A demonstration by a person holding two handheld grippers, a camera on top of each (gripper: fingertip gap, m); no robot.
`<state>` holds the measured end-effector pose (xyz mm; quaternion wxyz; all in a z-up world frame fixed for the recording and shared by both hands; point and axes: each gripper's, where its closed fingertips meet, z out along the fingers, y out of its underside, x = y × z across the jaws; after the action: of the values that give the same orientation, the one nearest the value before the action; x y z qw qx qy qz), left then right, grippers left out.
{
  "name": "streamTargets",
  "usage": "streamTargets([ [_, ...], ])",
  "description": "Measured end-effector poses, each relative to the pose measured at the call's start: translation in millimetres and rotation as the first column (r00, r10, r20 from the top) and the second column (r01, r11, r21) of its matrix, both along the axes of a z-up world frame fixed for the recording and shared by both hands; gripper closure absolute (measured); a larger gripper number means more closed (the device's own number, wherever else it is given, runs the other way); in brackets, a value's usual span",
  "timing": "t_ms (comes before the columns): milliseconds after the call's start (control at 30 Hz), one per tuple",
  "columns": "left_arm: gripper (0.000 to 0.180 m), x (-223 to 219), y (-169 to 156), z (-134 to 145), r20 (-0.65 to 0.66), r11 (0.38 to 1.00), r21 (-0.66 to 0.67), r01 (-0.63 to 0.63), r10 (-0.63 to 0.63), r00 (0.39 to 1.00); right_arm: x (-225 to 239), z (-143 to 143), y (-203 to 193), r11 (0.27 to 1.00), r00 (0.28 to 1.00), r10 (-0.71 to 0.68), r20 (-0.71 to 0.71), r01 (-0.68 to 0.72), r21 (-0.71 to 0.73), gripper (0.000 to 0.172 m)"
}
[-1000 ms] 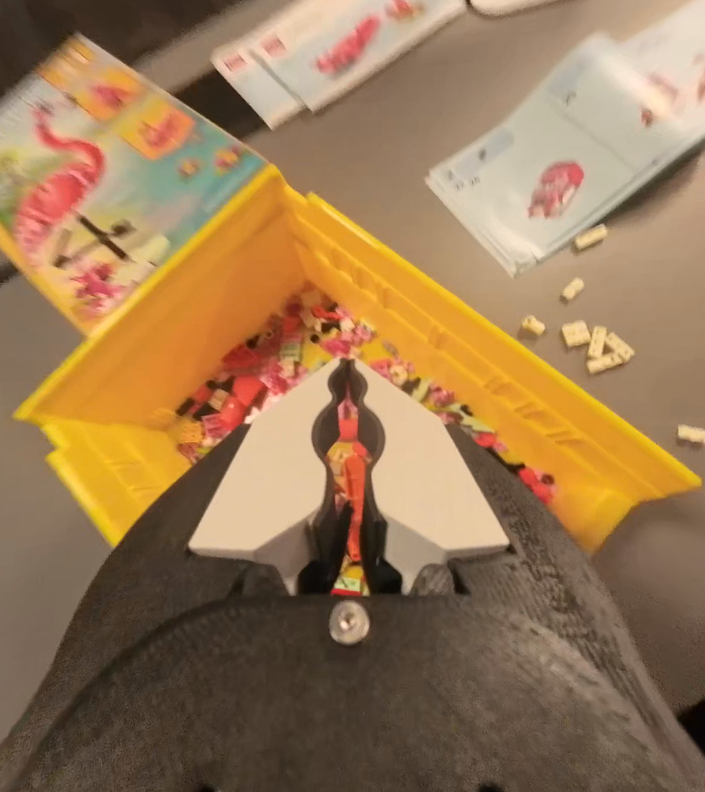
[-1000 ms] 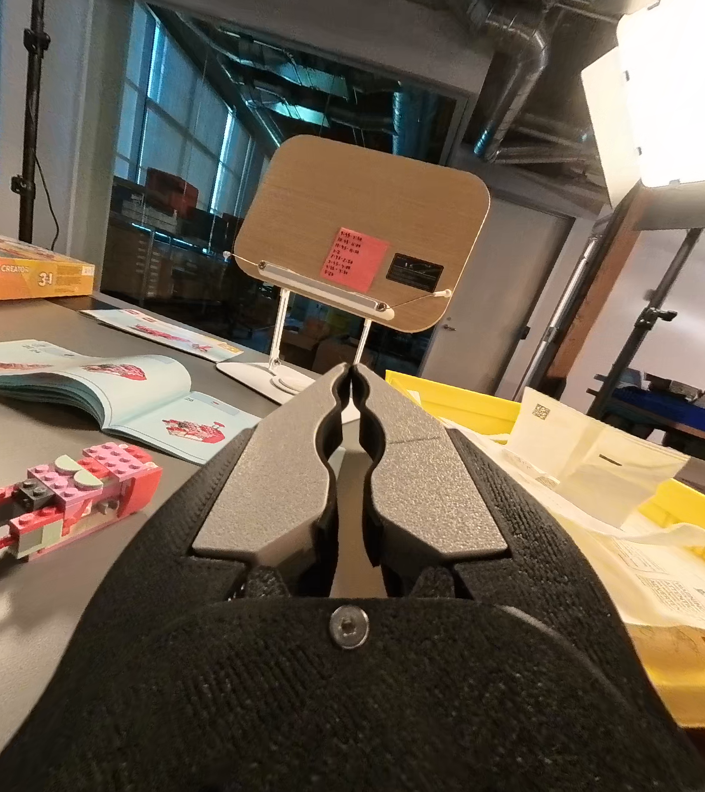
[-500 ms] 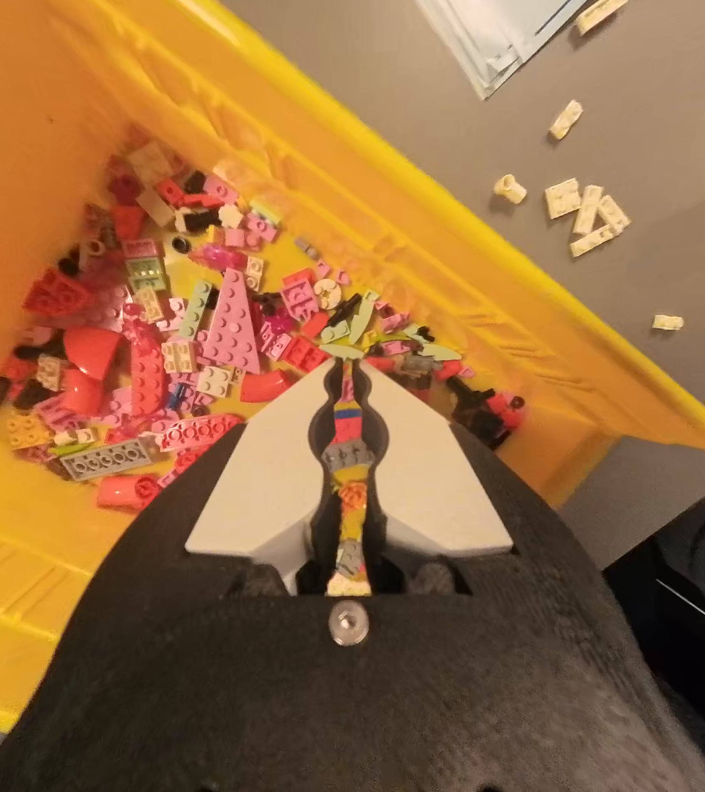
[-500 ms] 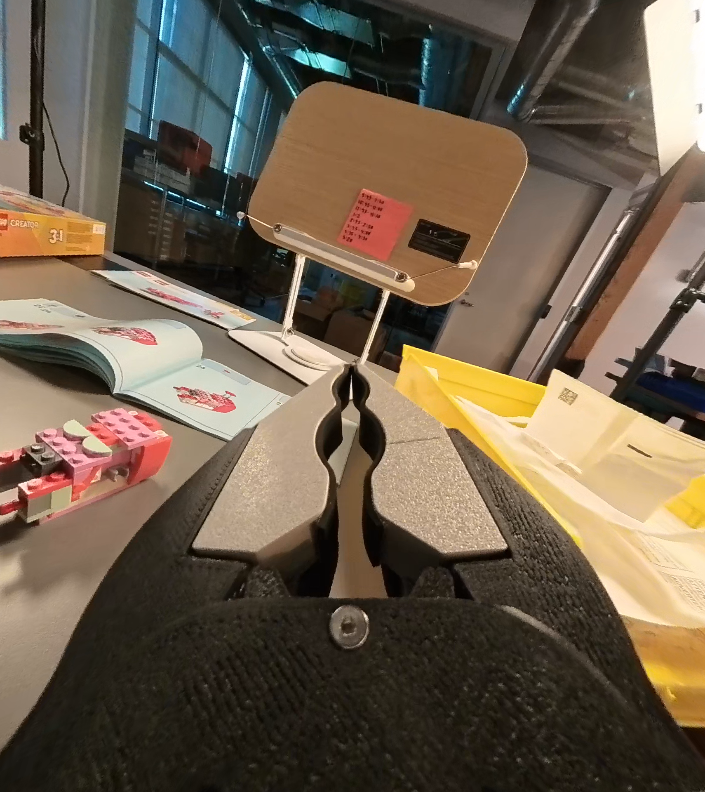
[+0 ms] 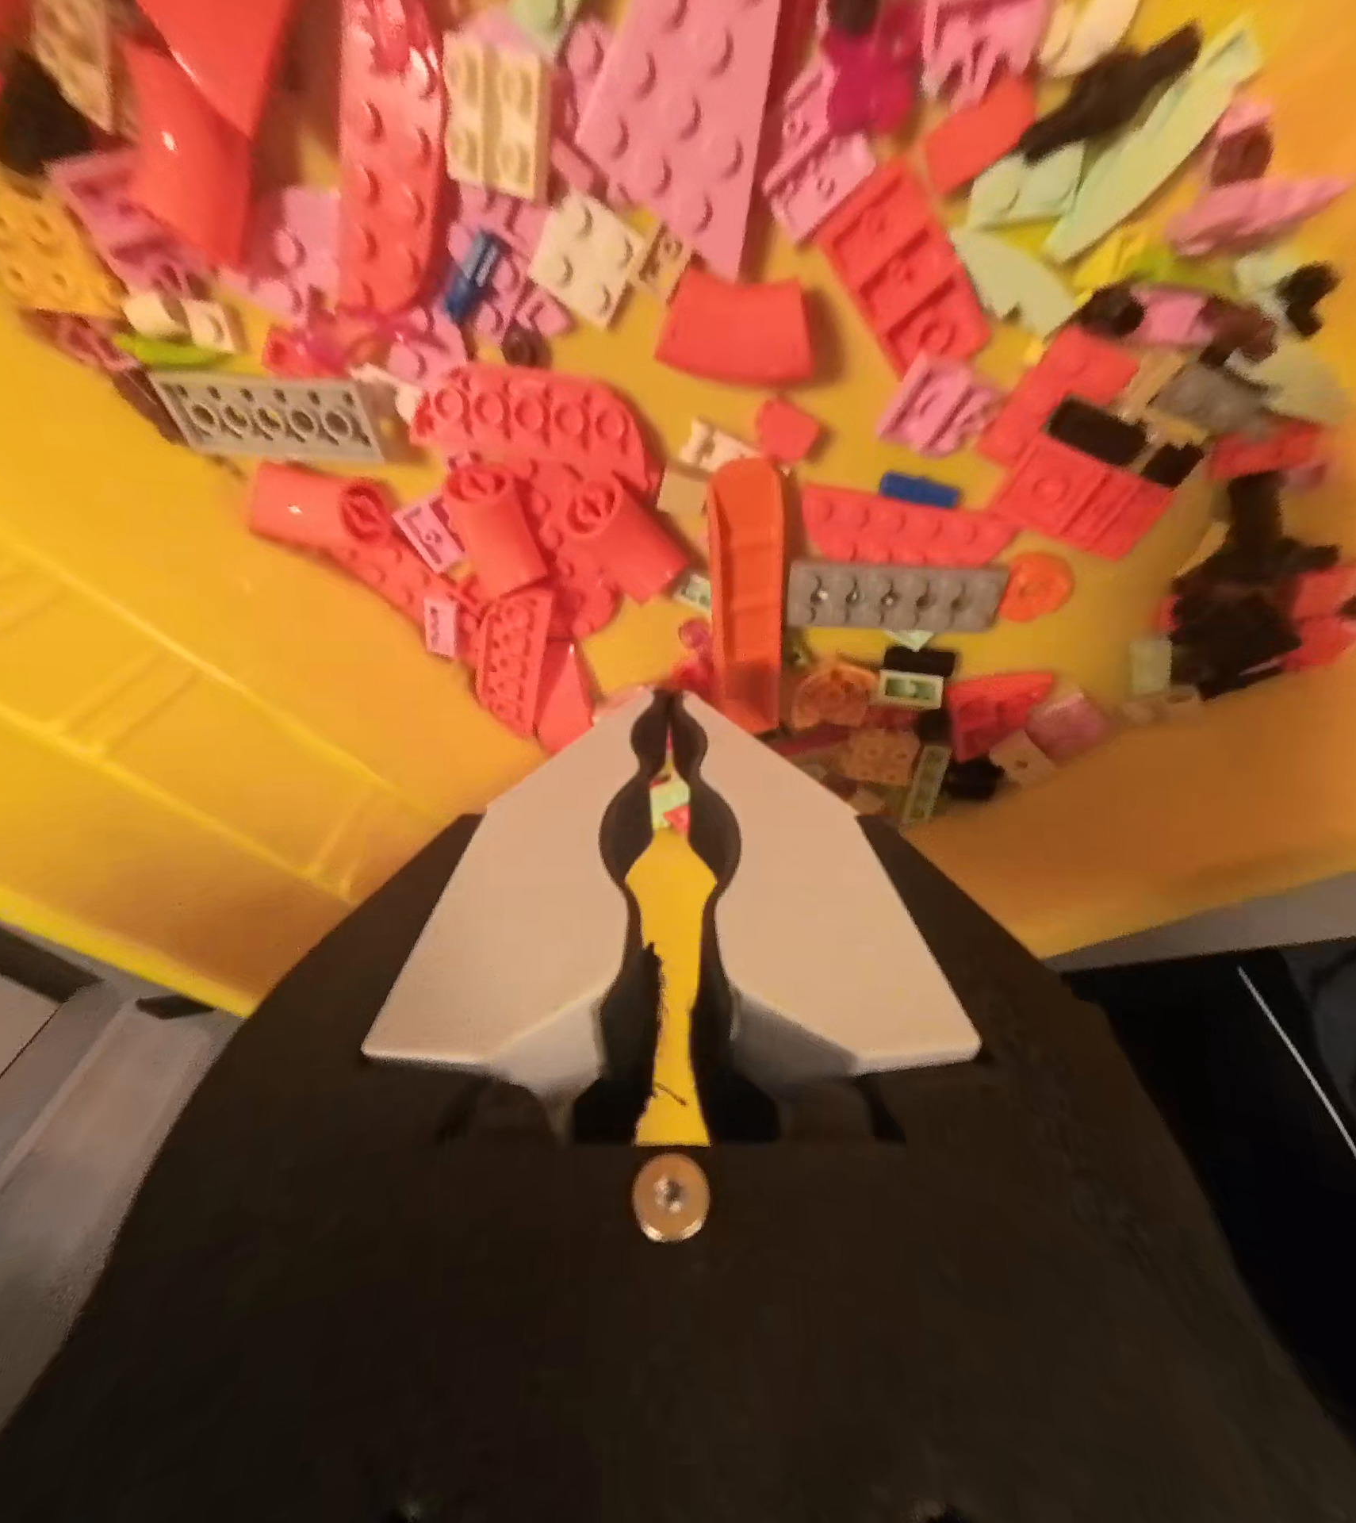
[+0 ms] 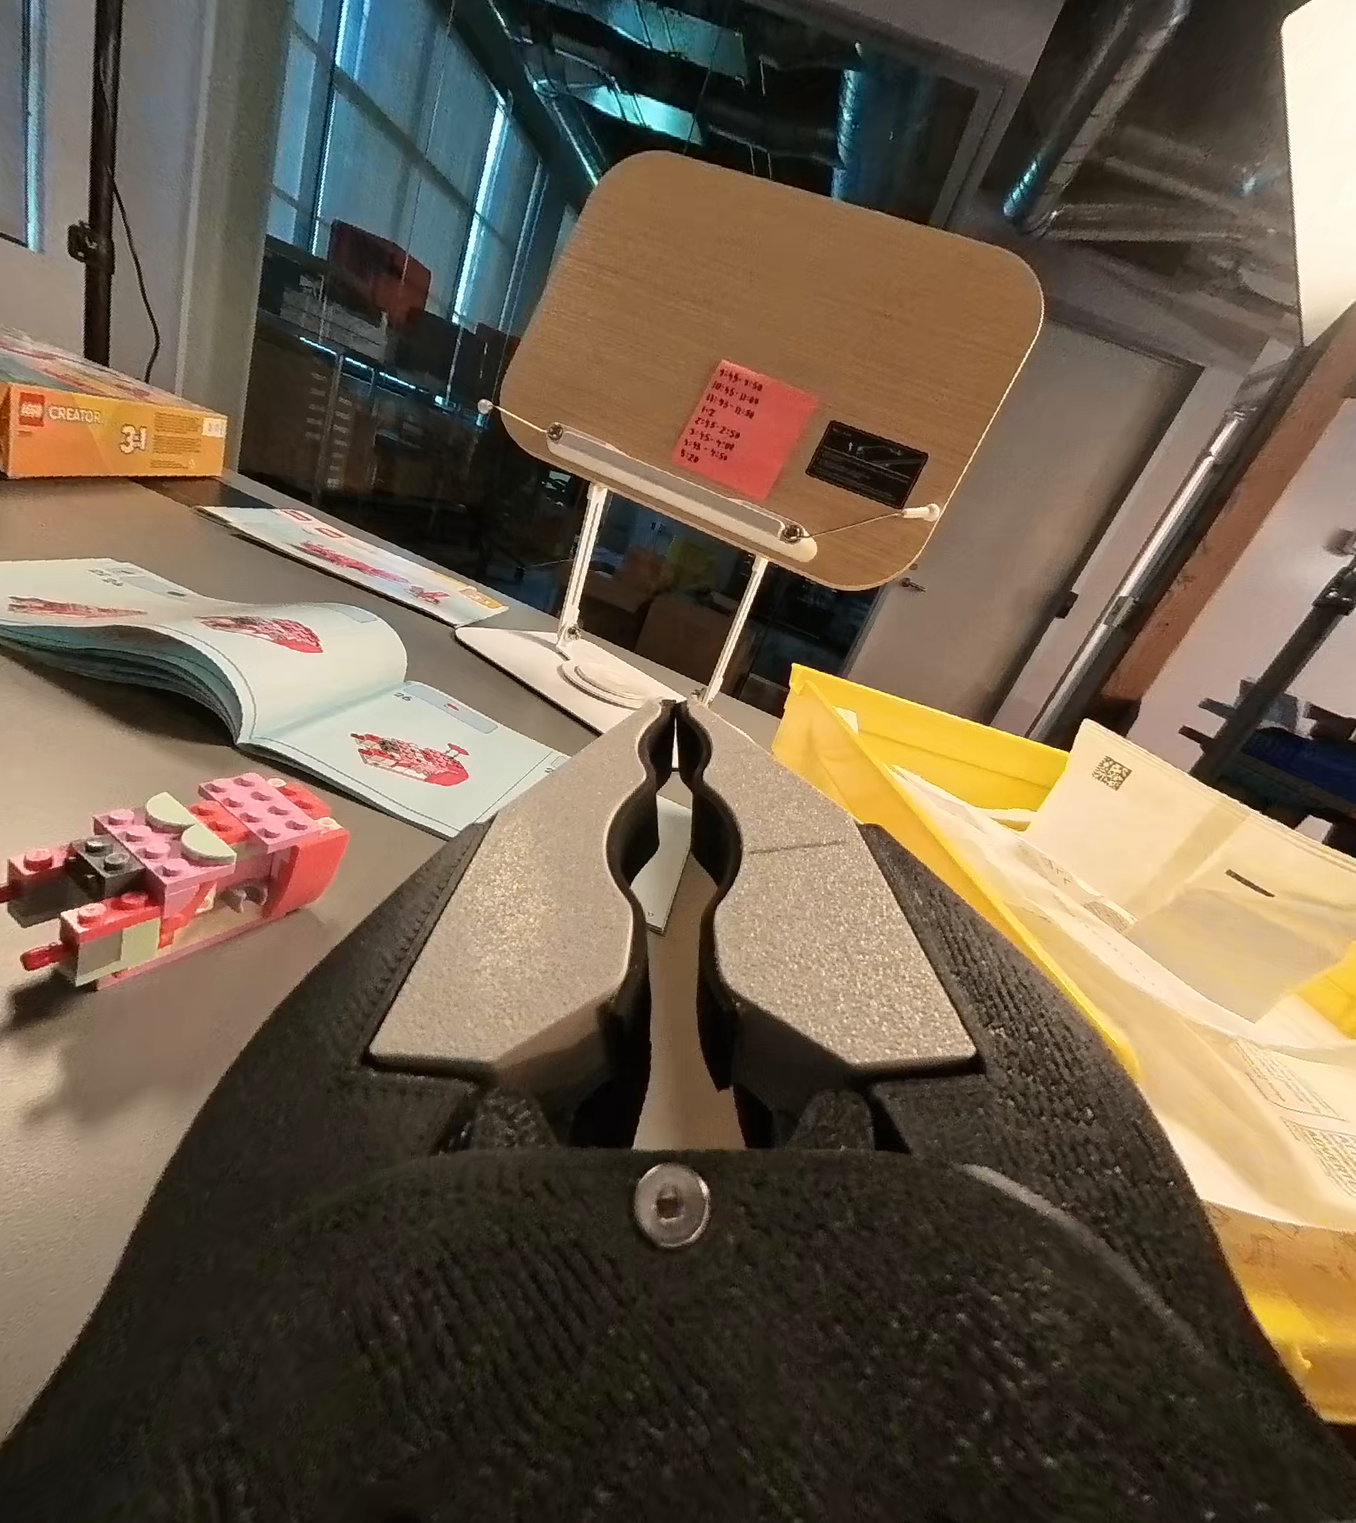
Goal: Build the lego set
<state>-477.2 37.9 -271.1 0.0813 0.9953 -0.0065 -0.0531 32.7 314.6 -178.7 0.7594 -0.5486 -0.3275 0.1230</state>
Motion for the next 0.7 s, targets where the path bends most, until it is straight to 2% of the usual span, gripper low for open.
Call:
streamTargets([
  [100, 0.180, 1, -10, 1, -0.016, 0.998, -0.054, 0.018, -0.019, 1.000, 0, 0, 0, 1.000, 1.000, 0.003, 0.002, -0.003, 0.001, 0.172],
  [267, 0.180, 10, -17, 6, 0.010, 0.999, -0.039, 0.018, -0.018, 1.000, -2, -1, -2, 1.000, 1.000, 0.011, 0.012, -0.011, 0.003, 0.172],
  [400, 0.159, 18, -28, 6, 0.044, 0.999, -0.052, -0.005, 0.007, 0.999, -4, -1, -3, 1.000, 1.000, 0.017, 0.021, -0.017, 0.006, 0.172],
  [500, 0.151, 22, -32, 3, 0.051, 0.998, -0.063, 0.005, -0.002, 0.999, -6, -2, -4, 1.000, 0.999, 0.021, 0.029, -0.021, 0.008, 0.172],
  [633, 0.141, 40, -24, -4, 0.141, 0.999, -0.019, 0.029, -0.026, 0.990, -8, -3, -5, 1.000, 0.999, 0.025, 0.041, -0.025, 0.012, 0.172],
  [700, 0.131, 44, -24, -7, 0.146, 0.999, -0.020, 0.036, -0.032, 0.989, -8, -3, -5, 1.000, 0.999, 0.024, 0.045, -0.025, 0.012, 0.172],
])
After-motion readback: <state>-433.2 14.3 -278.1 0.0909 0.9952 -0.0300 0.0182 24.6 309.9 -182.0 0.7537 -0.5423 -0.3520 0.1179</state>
